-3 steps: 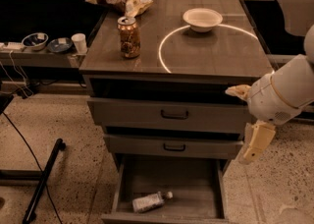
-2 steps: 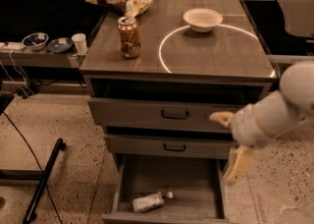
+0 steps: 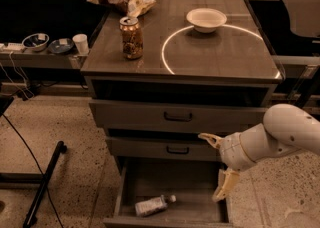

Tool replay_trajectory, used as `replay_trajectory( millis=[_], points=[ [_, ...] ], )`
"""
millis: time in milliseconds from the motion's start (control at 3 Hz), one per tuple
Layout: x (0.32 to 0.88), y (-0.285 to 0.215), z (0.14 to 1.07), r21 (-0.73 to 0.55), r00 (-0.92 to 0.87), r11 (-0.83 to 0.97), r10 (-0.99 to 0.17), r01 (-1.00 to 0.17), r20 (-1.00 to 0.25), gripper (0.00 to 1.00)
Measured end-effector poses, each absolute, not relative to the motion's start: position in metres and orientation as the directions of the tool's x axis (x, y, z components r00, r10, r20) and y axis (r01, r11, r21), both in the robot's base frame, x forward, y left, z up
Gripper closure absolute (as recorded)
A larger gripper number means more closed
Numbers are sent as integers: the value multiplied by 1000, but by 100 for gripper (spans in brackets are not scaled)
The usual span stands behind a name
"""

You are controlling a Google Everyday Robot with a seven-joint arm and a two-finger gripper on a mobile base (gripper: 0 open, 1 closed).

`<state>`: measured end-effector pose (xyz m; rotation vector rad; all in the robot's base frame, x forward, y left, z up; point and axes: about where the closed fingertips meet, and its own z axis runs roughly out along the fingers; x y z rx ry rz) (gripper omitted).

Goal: Pick blue plastic bottle from bottom drawer and place on counter

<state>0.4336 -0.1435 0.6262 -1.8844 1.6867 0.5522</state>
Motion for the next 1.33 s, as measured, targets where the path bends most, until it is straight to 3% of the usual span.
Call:
replay_trajectory(
  millis=[333, 1000, 1333],
  points=[
    [448, -141, 606, -86, 88, -43, -768, -995, -634, 0],
    [449, -116, 445, -128, 119, -41, -705, -991, -699, 0],
    [438, -107, 422, -95, 94, -37, -686, -995, -721, 0]
  ],
)
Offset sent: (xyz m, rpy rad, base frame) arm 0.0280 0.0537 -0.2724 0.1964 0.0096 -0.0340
